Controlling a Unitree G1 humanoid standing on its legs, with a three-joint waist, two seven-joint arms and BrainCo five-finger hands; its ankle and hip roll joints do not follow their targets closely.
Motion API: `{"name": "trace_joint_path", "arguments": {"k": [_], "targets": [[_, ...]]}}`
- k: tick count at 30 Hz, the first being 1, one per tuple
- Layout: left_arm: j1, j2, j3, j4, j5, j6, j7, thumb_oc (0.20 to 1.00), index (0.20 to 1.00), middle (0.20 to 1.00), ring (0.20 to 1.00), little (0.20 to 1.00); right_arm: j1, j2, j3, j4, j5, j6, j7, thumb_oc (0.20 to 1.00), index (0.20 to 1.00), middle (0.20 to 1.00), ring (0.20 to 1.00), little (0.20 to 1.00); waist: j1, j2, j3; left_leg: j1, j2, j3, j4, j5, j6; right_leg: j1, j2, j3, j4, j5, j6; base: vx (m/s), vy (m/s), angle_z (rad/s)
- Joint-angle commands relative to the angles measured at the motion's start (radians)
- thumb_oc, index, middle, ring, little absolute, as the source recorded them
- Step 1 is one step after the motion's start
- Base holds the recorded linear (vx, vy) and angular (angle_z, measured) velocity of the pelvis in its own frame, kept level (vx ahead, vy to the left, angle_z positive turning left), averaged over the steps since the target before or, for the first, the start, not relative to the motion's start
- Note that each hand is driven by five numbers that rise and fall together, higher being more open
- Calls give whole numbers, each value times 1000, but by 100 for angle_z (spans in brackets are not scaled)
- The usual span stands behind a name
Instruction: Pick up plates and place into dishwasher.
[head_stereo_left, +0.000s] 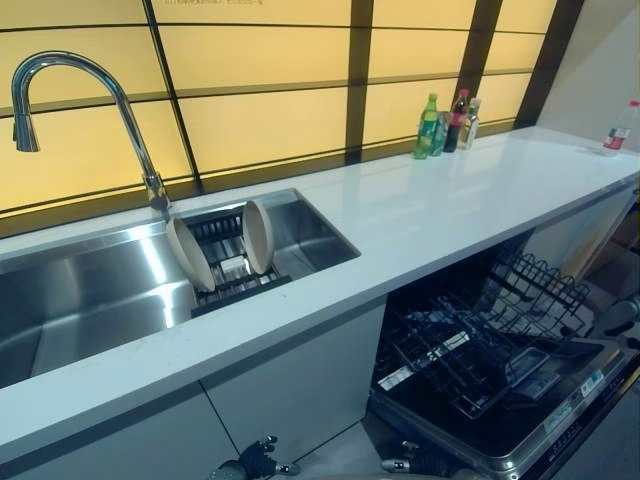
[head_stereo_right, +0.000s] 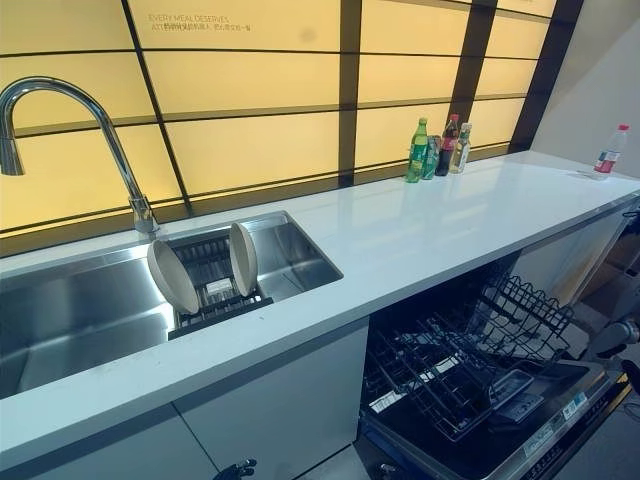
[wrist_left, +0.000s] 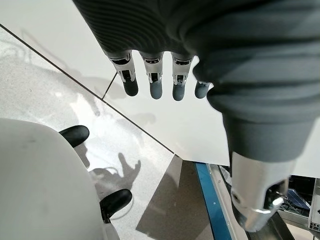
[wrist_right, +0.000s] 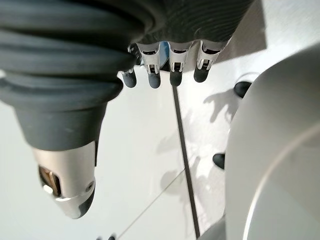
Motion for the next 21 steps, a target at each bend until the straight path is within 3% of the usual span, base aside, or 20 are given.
{"name": "trace_joint_path", "arguments": {"k": [1, 4, 6, 8, 10, 16, 21], "targets": [[-56, -19, -10, -27, 6, -26, 8, 1000, 1000, 1000, 1000, 1000, -84, 29, 26, -34, 17, -102, 47, 1000, 1000, 1000, 1000, 1000, 18, -16, 106, 4, -124, -12, 9, -60, 95, 30, -32, -9, 24, -51, 66, -2, -4, 7], [-57, -17, -12, -31, -6, -38, 4, 1000, 1000, 1000, 1000, 1000, -85, 28, 33, -40, 23, -117, 46, 1000, 1000, 1000, 1000, 1000, 20, -16, 107, 3, -125, -16, 9, -59, 94, 32, -33, -14, 22, -52, 66, -10, -13, 14], [-62, -7, -24, -52, 55, -112, -30, 1000, 1000, 1000, 1000, 1000, -89, 26, 34, -55, 40, -102, 28, 1000, 1000, 1000, 1000, 1000, 24, -15, 108, 2, -126, -18, 9, -58, 92, 35, -34, -20, 20, -54, 67, -8, -8, 3], [-73, 9, -53, -92, 67, -178, -108, 1000, 1000, 1000, 1000, 1000, -95, 17, 35, -63, 37, -79, 18, 1000, 1000, 1000, 1000, 1000, 23, -9, 110, 1, -125, -18, 9, -57, 89, 35, -34, -21, 19, -54, 68, 0, 0, 0], [-89, 53, -93, -207, 56, -203, -215, 1000, 1000, 1000, 1000, 1000, -98, -9, 38, -93, 31, -50, 16, 1000, 1000, 1000, 1000, 1000, 19, 3, 116, -1, -124, -17, 9, -55, 87, 33, -34, -22, 20, -53, 70, -51, 48, 3], [-131, 293, -151, -695, -166, -43, -523, 1000, 1000, 1000, 1000, 1000, -74, -91, 46, -220, 6, 39, 11, 1000, 1000, 1000, 1000, 1000, 5, 44, 127, -2, -126, -13, 9, -51, 84, 32, -42, -25, 18, -49, 77, -43, 74, 1], [-157, 364, -36, -1025, -551, 140, -779, 1000, 1000, 1000, 1000, 1000, -56, -94, 34, -216, -6, 14, 7, 1000, 1000, 1000, 1000, 1000, 18, 57, 117, -4, -130, -17, 9, -52, 83, 40, -52, -39, 11, -48, 80, -8, 20, 4]]}}
